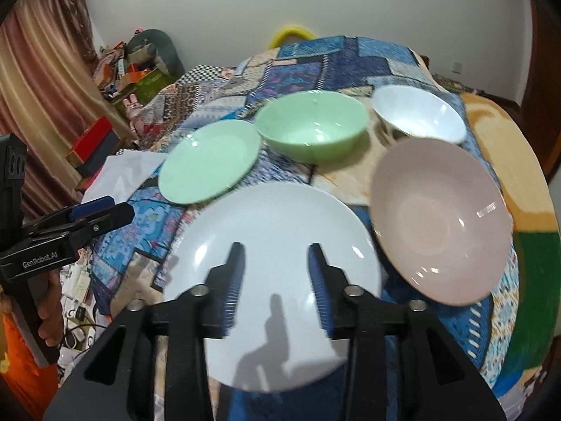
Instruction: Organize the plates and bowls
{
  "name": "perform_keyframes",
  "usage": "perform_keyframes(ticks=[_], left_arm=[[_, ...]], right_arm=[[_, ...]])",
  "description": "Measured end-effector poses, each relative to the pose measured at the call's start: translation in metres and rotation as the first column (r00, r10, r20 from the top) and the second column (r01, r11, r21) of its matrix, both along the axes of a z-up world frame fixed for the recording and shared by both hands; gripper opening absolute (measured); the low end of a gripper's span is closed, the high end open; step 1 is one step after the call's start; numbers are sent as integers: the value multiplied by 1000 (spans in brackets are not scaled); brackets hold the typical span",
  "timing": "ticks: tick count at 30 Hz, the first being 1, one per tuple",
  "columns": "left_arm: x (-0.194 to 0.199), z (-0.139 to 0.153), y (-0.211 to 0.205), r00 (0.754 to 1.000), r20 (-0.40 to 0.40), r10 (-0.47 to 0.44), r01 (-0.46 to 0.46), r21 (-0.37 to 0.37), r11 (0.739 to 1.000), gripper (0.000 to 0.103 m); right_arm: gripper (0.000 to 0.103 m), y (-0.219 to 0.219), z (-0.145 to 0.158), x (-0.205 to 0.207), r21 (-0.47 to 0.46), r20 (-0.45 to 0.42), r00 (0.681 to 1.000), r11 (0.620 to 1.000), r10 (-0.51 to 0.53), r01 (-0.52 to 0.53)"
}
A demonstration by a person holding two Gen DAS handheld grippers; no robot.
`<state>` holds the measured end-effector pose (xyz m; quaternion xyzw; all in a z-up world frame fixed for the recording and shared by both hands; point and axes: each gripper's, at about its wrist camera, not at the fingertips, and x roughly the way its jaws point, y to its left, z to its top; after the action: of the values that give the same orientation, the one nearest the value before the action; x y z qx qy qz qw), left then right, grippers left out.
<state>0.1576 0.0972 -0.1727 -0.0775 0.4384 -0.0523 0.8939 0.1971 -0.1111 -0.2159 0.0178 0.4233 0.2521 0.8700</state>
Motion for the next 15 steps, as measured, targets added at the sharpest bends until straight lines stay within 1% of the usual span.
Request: perform_keyframes(ticks=[1,4,7,11,15], left_arm=[[-1,2,6,1000,11,13,-13,-6,1000,74],[0,9,23,998,36,44,-44,5,999,84],[5,12,40,996,49,75,-76,28,997,86],[18,8,63,993,34,116,-117,23,993,90],[34,-1,83,989,10,145,-145,16,989,90]], right_arm=[[49,6,1,2,-1,8,1000,1000,3,-3],[54,19,3,6,-3,19,1000,1000,14,-14],[57,35,4,16,-5,24,999,1000,25,-24],[57,50,2,25,-17,31,999,999,27,-27],[57,65,-3,39,-21,20,999,999,35,-35]])
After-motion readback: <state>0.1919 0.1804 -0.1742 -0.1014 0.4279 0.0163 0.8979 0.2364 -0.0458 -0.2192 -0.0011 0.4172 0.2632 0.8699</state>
